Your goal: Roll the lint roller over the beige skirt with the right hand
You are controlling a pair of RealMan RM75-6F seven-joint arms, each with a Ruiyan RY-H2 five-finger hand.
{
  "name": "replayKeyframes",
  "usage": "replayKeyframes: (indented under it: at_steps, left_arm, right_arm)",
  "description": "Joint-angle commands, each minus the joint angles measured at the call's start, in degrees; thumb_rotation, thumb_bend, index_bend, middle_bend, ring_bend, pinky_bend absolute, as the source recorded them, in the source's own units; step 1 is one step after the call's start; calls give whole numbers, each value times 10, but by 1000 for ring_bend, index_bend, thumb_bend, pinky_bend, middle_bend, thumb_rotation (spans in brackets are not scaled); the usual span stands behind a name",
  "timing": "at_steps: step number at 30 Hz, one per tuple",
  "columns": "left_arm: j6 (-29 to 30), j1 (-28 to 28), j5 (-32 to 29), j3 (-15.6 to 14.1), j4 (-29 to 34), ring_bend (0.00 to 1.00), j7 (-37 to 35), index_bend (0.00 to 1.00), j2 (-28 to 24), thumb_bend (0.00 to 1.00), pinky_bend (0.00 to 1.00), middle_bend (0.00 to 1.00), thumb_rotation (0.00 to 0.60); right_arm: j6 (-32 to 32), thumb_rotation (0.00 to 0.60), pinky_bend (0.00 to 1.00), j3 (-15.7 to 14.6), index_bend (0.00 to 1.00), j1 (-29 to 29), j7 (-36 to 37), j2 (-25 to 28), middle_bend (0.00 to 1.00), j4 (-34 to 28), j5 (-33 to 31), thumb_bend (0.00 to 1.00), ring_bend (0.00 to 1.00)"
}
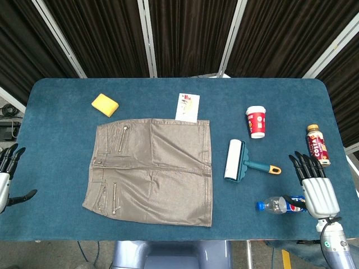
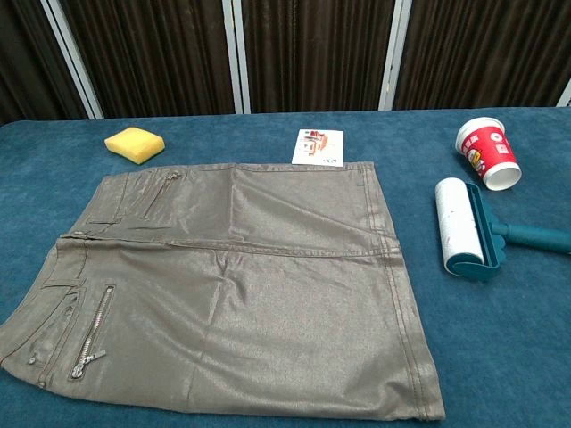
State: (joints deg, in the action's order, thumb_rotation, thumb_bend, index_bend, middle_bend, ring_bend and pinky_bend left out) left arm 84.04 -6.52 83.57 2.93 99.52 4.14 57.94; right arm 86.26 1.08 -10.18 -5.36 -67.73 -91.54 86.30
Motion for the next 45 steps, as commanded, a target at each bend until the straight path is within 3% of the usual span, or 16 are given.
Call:
replayKeyframes:
  at_steps: [1, 8, 12, 21, 30, 45]
  left_arm:
    - [0, 1, 1, -1, 1, 0, 0, 0, 0, 0, 0, 0, 600]
    - [0, 1, 0, 0, 1, 0, 3, 0, 1, 0, 0, 0, 600]
    - [-6, -3, -1, 0, 0, 0, 12, 0, 6, 0, 0, 0, 600]
    - [-29, -13, -35, 9, -11, 0, 40, 0, 18, 0, 0, 0, 600]
    - [-44, -19, -58, 15, -23, 0, 49, 0, 27, 0, 0, 0, 600]
    - [-52, -24, -74, 18, -26, 0, 62, 0, 35, 0, 0, 0, 600]
  right_arm:
    - [-5, 600, 0, 1, 0, 3, -1, 0, 0, 3, 0, 0, 0]
    - [-43, 600, 0, 1, 0, -9, 2, -10, 0, 15, -5, 0, 0]
    - [-133, 600, 0, 7, 0, -50, -23, -23, 0, 31, -36, 14, 0]
    - [-269, 600, 0, 49, 52, -132, -91, -116, 93, 157, -124, 287, 0]
    - [-292, 600, 25, 50, 97, -155, -80, -195, 134, 260, -127, 343, 14]
    - [-313, 600, 58, 51, 137, -171, -58, -235, 171, 341, -127, 380, 48]
